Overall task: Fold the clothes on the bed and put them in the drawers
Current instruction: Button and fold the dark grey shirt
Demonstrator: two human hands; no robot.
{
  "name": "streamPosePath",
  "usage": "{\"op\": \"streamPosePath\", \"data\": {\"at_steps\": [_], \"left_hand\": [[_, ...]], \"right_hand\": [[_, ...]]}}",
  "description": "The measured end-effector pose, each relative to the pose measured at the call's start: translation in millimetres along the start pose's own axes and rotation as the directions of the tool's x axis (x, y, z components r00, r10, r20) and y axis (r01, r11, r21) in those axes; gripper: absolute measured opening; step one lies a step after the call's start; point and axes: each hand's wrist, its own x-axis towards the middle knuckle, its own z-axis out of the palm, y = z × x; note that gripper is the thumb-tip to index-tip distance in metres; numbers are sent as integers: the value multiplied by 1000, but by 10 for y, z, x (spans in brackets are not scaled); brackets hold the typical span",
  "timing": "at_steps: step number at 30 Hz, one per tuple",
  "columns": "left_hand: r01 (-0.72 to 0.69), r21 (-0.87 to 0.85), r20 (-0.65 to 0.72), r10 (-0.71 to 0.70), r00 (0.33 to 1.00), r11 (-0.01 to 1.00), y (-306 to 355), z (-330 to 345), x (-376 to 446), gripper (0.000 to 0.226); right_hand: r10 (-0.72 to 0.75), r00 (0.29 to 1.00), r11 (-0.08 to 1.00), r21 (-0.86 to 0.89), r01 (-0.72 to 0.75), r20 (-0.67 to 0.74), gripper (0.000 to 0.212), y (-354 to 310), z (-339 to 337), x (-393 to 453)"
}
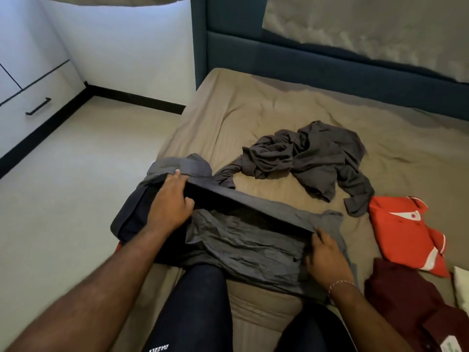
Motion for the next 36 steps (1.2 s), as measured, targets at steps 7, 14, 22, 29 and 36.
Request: {"op": "streamPosePath", "data": {"at_steps": [7,14,22,29,36], "left_hand": [[76,-159,-164,-102,981,984,-13,-16,-1207,75],[190,-108,181,-169,969,976,-232,122,-1656,67],[303,-419,-285,-441,851,856,-420,-431,-891,30],[622,-382,-52,-687,724,684,-1055,-573,-190,40],[679,-366,119,-691,713,637,-1404,-445,198,57]], "right_hand": [[-86,947,995,23,98,-309,57,80,203,-349],[33,989,993,112,-49,141,48,156,335,-577],[-32,999,999,-24,31,-35,54,-195,263,-691],[-128,991,990,52,130,-31,66,-396,366,-606],[-151,986,988,2,151,65,74,-426,525,-426]]}}
